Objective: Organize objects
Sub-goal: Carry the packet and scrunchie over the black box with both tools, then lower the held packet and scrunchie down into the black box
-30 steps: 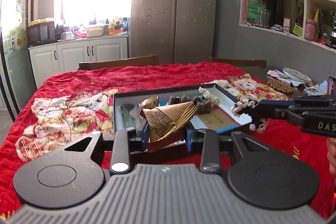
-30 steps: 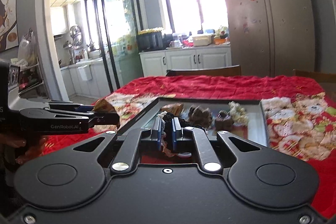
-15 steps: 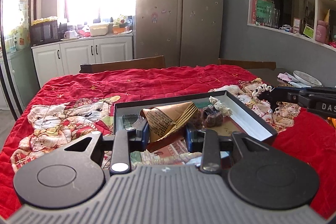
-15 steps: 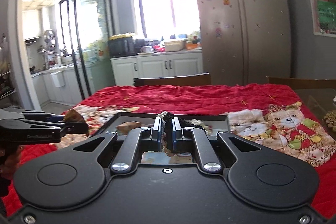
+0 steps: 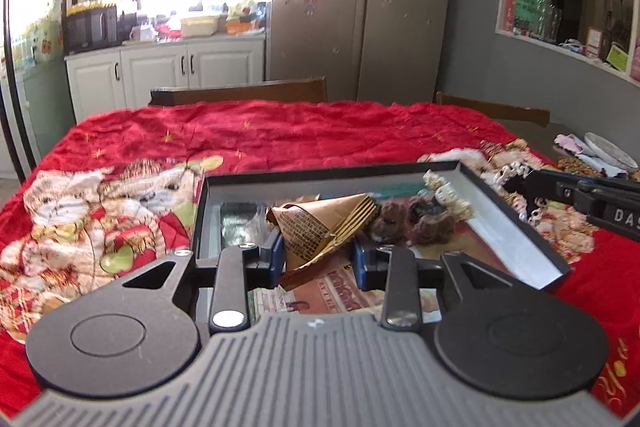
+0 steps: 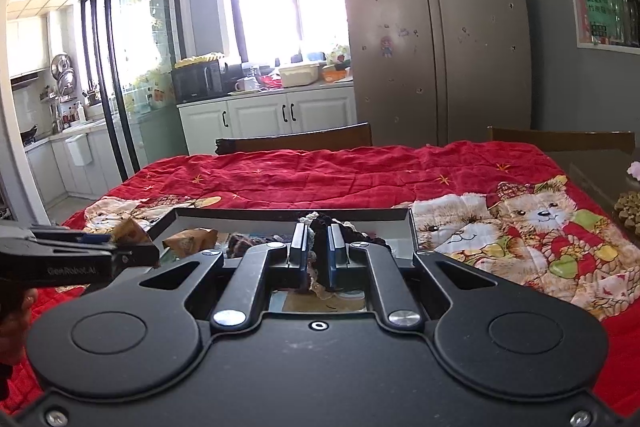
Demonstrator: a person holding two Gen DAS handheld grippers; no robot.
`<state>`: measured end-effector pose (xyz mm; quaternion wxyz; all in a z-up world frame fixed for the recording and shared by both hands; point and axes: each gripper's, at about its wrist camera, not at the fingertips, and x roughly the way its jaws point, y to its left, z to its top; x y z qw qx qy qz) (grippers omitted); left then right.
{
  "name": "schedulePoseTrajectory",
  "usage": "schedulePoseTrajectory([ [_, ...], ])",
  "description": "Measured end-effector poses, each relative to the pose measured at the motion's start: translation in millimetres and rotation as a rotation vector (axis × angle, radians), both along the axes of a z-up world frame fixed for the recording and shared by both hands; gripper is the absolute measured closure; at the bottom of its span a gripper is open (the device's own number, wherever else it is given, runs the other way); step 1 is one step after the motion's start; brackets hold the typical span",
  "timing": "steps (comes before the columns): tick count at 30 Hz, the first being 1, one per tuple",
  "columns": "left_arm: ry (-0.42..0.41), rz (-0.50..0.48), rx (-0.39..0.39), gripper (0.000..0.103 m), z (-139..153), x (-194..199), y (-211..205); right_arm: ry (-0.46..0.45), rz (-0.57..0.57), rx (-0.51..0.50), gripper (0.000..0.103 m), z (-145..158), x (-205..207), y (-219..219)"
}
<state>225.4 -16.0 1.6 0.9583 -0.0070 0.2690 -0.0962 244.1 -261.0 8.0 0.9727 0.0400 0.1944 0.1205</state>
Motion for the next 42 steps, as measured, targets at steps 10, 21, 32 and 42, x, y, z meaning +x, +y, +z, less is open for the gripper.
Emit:
schedulePoseTrajectory([
  [10, 0.037, 0.020, 0.008, 0.066, -25.4, 15.1, 2.4, -0.014, 0.025, -0.010, 0.093, -29.5, 7.4, 13.9],
  [21, 0.064, 0.015, 0.047, 0.066, -40.5, 22.1, -4.2, 0.015, 0.059, -0.090, 0.093, -48.5, 9.6, 33.4],
  [32, 0.062, 0.024, 0.063, 0.066, -43.9, 23.2, -5.7, 0.058, 0.085, -0.117, 0.093, -58.2, 12.5, 39.0],
  [42, 0.063, 0.026, 0.072, 0.065, -45.6, 24.0, -5.5, 0.086, 0.110, -0.130, 0.093, -62.8, 14.9, 42.5],
])
